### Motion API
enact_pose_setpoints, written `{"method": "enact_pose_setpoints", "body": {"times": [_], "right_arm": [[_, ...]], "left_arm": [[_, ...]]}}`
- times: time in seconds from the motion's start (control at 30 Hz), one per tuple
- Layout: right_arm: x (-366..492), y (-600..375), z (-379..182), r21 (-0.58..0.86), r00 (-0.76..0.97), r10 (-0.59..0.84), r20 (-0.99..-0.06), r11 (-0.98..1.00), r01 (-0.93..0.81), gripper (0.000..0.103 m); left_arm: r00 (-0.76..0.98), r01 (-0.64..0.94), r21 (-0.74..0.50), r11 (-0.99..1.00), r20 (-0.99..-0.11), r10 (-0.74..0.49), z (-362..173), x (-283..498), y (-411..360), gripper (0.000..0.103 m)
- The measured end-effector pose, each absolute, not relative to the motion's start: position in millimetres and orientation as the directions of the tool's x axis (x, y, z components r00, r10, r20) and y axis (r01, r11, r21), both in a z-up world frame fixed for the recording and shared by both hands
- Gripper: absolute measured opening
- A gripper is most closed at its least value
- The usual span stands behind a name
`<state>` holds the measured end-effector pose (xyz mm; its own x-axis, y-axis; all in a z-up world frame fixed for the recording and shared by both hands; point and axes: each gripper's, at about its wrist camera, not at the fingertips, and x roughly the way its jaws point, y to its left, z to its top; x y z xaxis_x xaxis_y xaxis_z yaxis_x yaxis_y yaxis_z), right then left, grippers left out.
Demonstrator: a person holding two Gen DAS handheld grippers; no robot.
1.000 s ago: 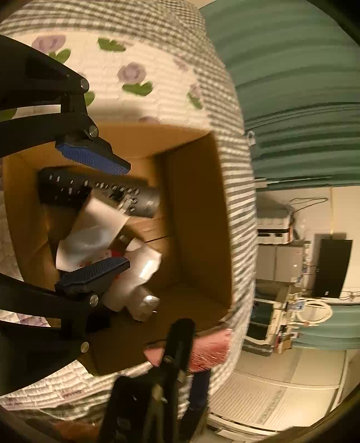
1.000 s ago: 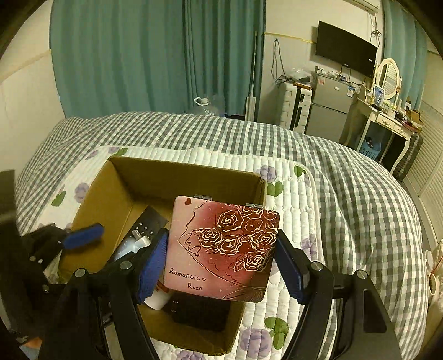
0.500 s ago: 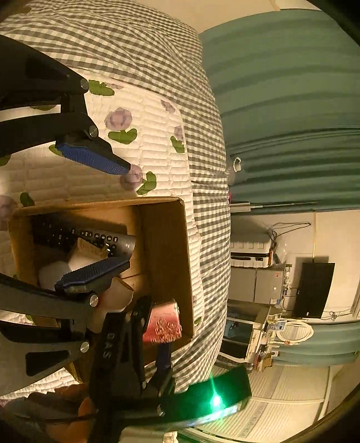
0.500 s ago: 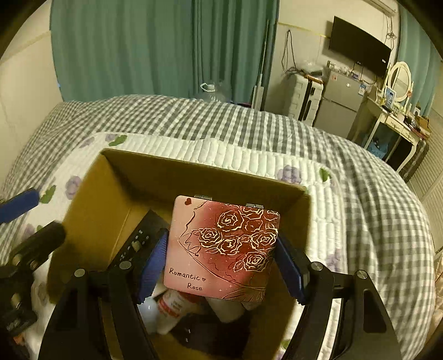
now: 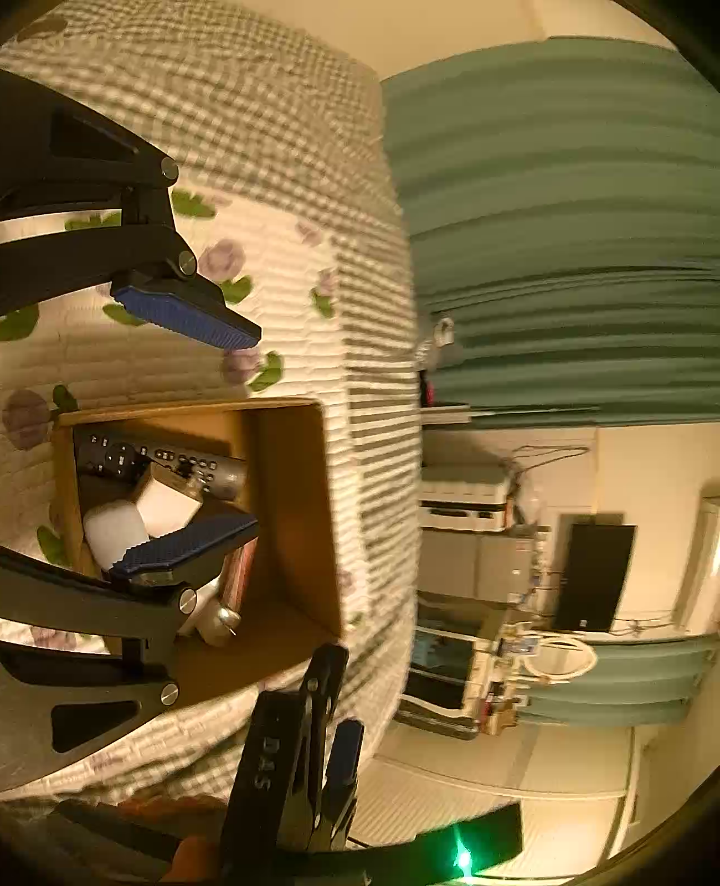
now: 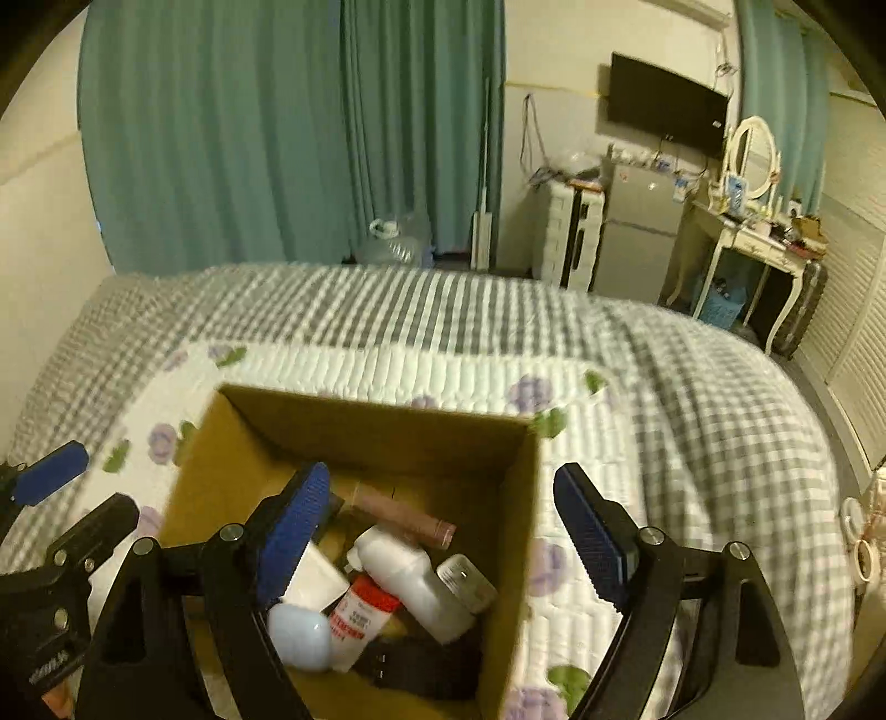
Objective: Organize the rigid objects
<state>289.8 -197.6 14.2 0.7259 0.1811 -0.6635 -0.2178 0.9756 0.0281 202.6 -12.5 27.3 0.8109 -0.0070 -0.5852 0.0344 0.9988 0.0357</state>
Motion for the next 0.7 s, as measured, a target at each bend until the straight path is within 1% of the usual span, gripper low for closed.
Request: {"method": "enact_pose_setpoints", "body": {"times": [0.13,0.23,0.33,0.37,0.4,0.47,0.57,0.63,0.67,0.7], "right_arm": [[251.8,-213.9,62.2,0.038,0.766,0.180,-0.617,0.979,-0.199,0.083],[223.1,-228.0,94.2,0.074,0.769,0.203,-0.606,0.977,-0.200,0.083],[189.8,-238.0,123.9,0.066,0.785,0.195,-0.587,0.979,-0.193,0.083],[174.6,-241.9,136.1,0.057,0.799,0.192,-0.570,0.979,-0.194,0.083],[163.1,-244.3,144.4,0.051,0.811,0.188,-0.555,0.980,-0.193,0.084],[141.7,-248.3,155.4,0.045,0.823,0.191,-0.535,0.979,-0.198,0.089],[112.2,-255.1,160.4,0.045,0.843,0.179,-0.508,0.982,-0.181,0.092],[94.6,-259.5,157.4,0.054,0.858,0.181,-0.481,0.983,-0.177,0.094],[89.2,-261.9,155.5,0.050,0.861,0.183,-0.475,0.982,-0.181,0.094],[82.0,-261.8,151.0,0.041,0.868,0.177,-0.463,0.983,-0.179,0.095]], "left_arm": [[0.849,0.036,0.040,0.999,-0.528,-0.010,72.2,169.1,-18.6,0.065],[0.866,0.038,0.041,0.998,-0.499,-0.012,100.9,145.9,-20.1,0.065],[0.888,0.047,0.029,0.998,-0.458,-0.028,124.3,120.2,-21.0,0.065],[0.893,0.051,0.025,0.998,-0.448,-0.034,130.3,112.7,-21.2,0.067],[0.898,0.059,0.022,0.998,-0.438,-0.043,135.5,104.5,-22.0,0.074],[0.908,0.064,0.026,0.998,-0.417,-0.048,141.8,90.0,-23.6,0.080],[0.911,0.086,0.039,0.996,-0.408,-0.063,141.6,74.5,-25.7,0.081],[0.906,0.102,0.042,0.994,-0.416,-0.075,134.8,67.5,-26.0,0.086],[0.905,0.110,0.043,0.993,-0.416,-0.083,129.8,64.5,-25.7,0.091],[0.906,0.113,0.043,0.993,-0.414,-0.085,124.7,62.3,-25.1,0.091]]}}
